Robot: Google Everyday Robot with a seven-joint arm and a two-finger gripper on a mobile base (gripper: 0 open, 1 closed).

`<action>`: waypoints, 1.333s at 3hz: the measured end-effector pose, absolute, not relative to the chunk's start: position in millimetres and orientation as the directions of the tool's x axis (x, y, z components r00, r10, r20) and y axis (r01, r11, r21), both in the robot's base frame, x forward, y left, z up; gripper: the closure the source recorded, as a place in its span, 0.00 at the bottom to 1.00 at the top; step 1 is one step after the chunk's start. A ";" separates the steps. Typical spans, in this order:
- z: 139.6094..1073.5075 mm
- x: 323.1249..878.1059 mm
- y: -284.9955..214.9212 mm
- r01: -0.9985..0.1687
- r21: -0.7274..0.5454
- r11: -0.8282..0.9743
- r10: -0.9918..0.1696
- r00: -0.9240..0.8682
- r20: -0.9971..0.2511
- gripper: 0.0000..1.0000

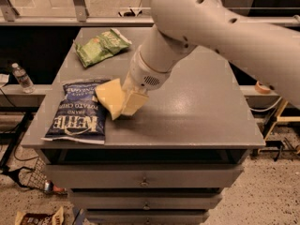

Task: Move sponge near blue chip bag

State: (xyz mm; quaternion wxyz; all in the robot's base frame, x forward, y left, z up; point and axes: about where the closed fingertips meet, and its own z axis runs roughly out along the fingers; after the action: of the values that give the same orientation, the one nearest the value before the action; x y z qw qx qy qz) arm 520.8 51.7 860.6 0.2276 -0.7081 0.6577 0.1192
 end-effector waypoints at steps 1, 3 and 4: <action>860.0 520.4 52.7 -0.986 -0.165 -0.034 -0.877 0.108 -0.468 0.84; 860.6 518.5 54.3 -0.985 -0.166 -0.038 -0.878 0.113 -0.466 0.37; 861.0 517.6 55.1 -0.985 -0.167 -0.041 -0.878 0.115 -0.465 0.13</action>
Offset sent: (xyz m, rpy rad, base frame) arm -0.0004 0.0011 -0.0008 -0.0007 0.0012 0.0025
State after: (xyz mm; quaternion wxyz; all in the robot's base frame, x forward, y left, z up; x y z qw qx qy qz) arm 517.6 55.1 861.0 0.2263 -0.7115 0.6546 0.1182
